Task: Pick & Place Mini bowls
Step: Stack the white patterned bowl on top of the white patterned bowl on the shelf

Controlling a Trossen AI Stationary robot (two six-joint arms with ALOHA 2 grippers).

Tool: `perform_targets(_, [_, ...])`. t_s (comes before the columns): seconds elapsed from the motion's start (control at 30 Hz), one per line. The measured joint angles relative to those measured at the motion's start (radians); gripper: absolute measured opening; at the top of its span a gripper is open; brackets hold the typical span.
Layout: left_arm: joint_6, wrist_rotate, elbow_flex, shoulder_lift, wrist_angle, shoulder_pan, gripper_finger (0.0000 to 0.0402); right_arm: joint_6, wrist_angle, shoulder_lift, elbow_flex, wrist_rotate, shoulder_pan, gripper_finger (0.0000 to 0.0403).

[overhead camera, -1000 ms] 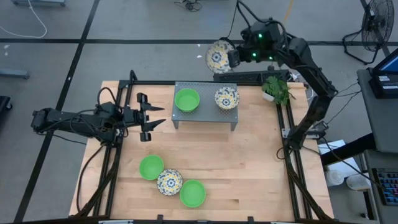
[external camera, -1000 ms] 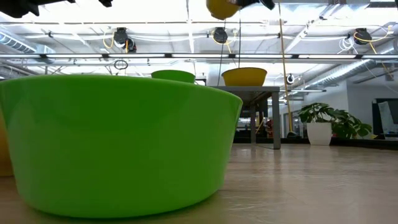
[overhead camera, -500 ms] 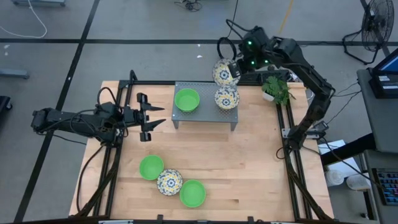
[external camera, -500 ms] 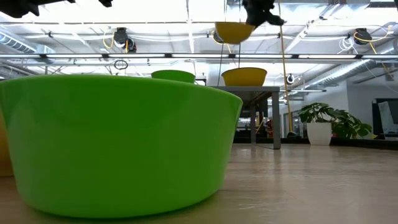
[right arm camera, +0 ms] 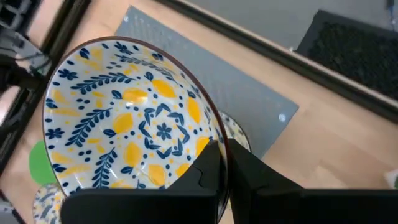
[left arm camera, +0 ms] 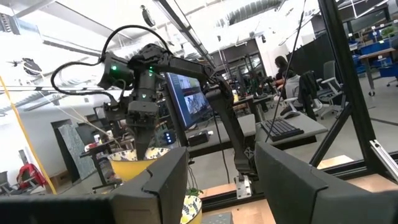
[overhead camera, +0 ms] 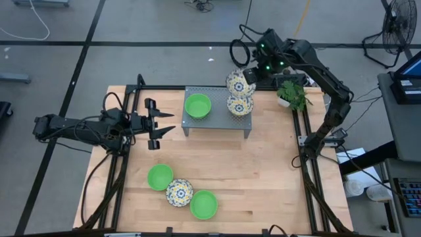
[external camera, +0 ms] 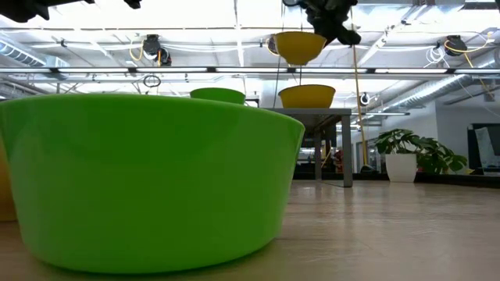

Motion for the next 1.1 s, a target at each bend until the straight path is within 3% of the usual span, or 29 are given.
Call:
perform_targets(0.13, [0.001,0.000,0.000,0.000,0.000,0.000,0.0191,-0.007,-0.042,0.000,-0.001,-0.043,0.002,0.0002])
perform_targets(1.1, [0.002,0.000,0.000,0.000,0.000,0.000,0.0191,-0.029,-0.091,-0.003,-0.001,-0.035,0.021,0.0002])
